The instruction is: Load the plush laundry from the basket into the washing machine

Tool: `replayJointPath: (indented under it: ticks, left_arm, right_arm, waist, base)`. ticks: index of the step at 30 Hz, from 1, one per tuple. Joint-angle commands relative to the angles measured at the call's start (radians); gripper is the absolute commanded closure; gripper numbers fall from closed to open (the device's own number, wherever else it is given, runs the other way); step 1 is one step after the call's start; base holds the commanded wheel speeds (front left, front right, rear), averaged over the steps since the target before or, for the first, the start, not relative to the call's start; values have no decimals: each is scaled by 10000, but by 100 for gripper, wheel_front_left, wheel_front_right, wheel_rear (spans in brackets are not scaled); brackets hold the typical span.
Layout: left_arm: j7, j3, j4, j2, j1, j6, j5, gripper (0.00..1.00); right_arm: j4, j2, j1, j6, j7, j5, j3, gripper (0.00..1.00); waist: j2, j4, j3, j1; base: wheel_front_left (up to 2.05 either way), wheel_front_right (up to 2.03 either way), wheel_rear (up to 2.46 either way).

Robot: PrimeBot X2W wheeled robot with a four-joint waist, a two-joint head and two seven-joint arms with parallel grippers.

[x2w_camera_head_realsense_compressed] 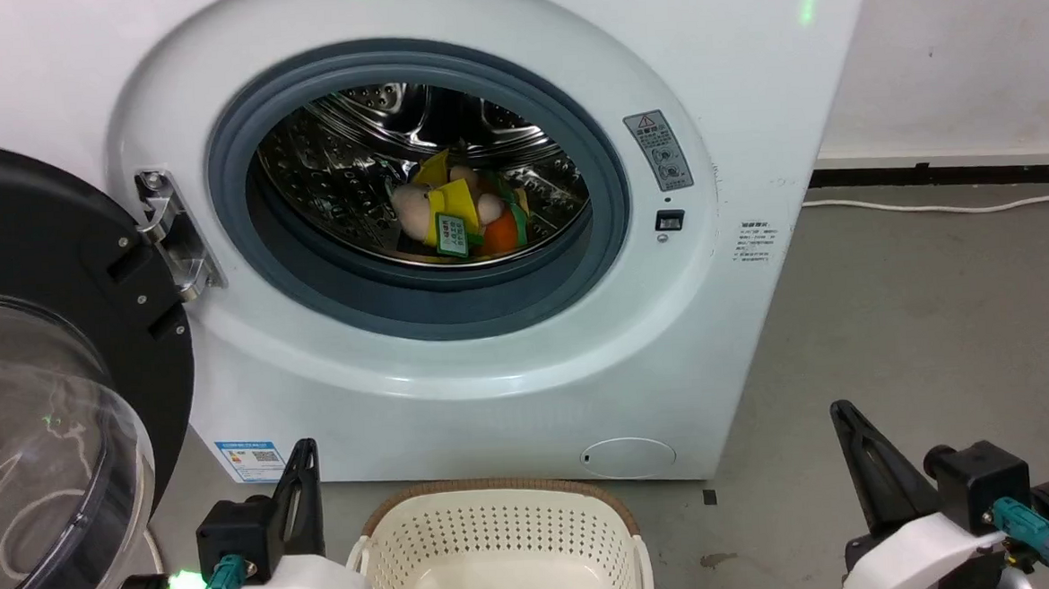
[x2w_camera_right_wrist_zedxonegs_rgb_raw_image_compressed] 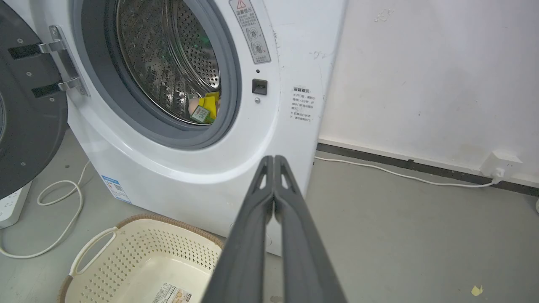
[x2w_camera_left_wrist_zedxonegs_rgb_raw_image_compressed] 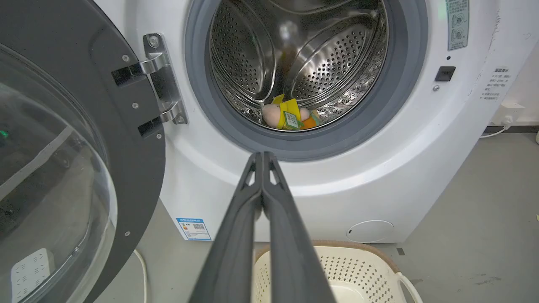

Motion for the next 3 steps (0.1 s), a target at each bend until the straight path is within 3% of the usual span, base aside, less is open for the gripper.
replayJointPath:
  ticks: [1, 3]
  left_arm:
    - [69, 64, -70, -18, -139, -33, 111, 100]
    - [110, 88, -85, -28, -142, -40, 132, 100]
  right_arm:
    - [45, -15, -124, -9, 59, -67, -31, 100]
    - [50, -15, -136, -9, 100, -94, -34, 100]
  waist:
    - [0, 1, -4, 0]
    - [0, 3, -9, 0]
  base:
    - [0, 0, 0]
    - [0, 0, 0]
